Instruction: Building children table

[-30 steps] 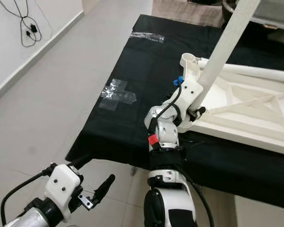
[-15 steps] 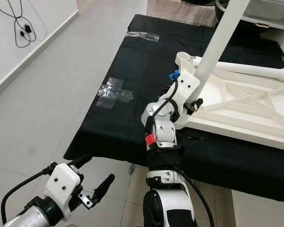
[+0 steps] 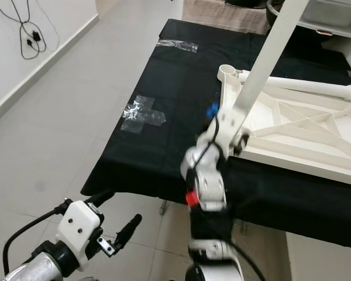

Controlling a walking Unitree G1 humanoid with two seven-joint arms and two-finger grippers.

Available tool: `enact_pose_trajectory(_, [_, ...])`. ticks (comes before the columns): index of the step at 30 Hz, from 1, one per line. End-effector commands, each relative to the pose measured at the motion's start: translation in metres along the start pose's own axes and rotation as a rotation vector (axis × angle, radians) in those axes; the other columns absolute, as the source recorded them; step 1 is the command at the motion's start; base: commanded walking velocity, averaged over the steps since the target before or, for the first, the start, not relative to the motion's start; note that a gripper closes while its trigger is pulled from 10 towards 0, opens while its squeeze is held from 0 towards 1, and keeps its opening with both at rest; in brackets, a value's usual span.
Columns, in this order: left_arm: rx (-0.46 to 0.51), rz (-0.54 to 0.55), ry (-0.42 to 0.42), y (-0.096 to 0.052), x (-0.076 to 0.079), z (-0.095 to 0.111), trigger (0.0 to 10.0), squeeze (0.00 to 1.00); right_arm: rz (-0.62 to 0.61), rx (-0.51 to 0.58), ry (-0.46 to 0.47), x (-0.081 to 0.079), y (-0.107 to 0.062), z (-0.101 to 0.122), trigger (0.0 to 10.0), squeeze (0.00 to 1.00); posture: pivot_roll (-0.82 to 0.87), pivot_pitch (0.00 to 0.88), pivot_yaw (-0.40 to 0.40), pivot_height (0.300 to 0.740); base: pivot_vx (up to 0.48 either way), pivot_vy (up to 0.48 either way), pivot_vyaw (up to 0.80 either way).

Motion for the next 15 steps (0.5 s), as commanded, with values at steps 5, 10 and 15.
enact_pose_trajectory(5, [-0.006, -0.009, 0.000, 0.002, 0.001, -0.004, 10.0, 0.00, 0.064, -0.085, 0.001, -0.001, -0.020, -0.017, 10.0, 0.00, 0.14, 0.134, -0.102, 0.740, 0.000, 0.000, 0.00])
enact_pose_trajectory(10, [-0.003, -0.007, 0.003, 0.005, 0.001, -0.006, 10.0, 0.00, 0.193, -0.094, -0.028, 0.003, -0.030, -0.016, 10.0, 0.00, 0.13, 0.120, -0.101, 0.740, 0.000, 0.000, 0.00])
enact_pose_trajectory(15, [-0.004, -0.003, 0.004, 0.007, 0.000, -0.009, 10.0, 0.00, 0.333, -0.084, -0.081, 0.009, -0.039, -0.017, 10.0, 0.00, 0.12, 0.108, -0.104, 0.740, 0.000, 0.000, 0.00])
Point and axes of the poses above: a point about 5 cm out from each wrist's last joint towards the gripper, its own y axis pointing out of the wrist towards the gripper, its own z axis along the axis of the wrist's last joint, x = y × z, the point moved 4 cm from there along y, pointing out of the wrist towards the gripper, and after that the axes turned 12 degrees about y, right-handed, at the moved point
